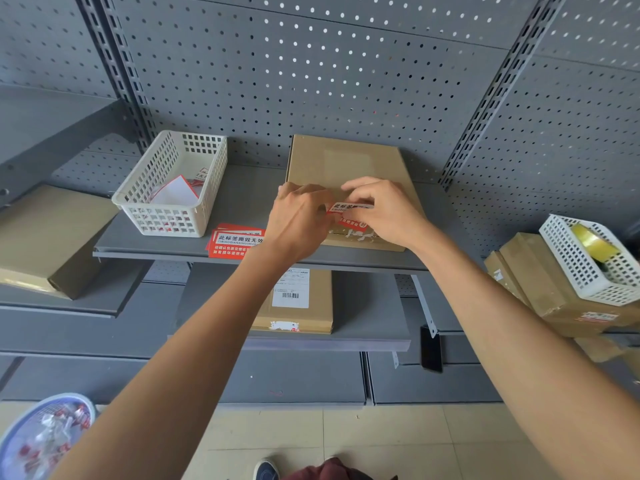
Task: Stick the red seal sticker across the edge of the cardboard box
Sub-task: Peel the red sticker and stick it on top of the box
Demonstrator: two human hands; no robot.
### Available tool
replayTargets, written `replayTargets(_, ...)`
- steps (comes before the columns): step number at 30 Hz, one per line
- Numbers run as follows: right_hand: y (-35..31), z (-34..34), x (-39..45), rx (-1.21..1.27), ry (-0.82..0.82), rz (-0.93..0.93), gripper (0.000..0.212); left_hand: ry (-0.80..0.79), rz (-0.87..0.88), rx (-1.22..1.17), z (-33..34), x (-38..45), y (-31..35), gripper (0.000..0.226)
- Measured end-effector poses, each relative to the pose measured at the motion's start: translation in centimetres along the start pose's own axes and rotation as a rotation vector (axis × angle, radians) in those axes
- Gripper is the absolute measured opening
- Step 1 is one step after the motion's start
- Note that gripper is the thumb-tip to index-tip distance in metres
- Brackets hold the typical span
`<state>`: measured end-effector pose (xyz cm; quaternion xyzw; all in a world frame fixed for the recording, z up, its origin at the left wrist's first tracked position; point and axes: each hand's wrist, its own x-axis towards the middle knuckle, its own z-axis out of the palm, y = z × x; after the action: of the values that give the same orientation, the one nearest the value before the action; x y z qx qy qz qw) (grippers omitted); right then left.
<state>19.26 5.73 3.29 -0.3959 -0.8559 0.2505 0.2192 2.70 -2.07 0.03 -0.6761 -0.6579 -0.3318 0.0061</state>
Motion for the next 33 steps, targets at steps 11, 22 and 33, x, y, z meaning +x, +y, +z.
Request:
replayTargets(11, 1.8, -1.3, -0.8, 0.052, 0.024, 0.045, 0.010, -0.043, -0.022, 0.033, 0.2, 0.1, -0.3, 0.019)
replayTargets(22, 2.4, -1.0, -0.7, 0.071, 0.025, 0.037, 0.007, -0.112, -0.142, 0.056, 0.1, 1.0, 1.4, 0.019)
replayTargets(33, 2.8, -1.8, -1.3, 0.113, 0.054, 0.065, 0.015, -0.099, -0.154, 0.047, -0.1, 0.8, 1.6, 0.017)
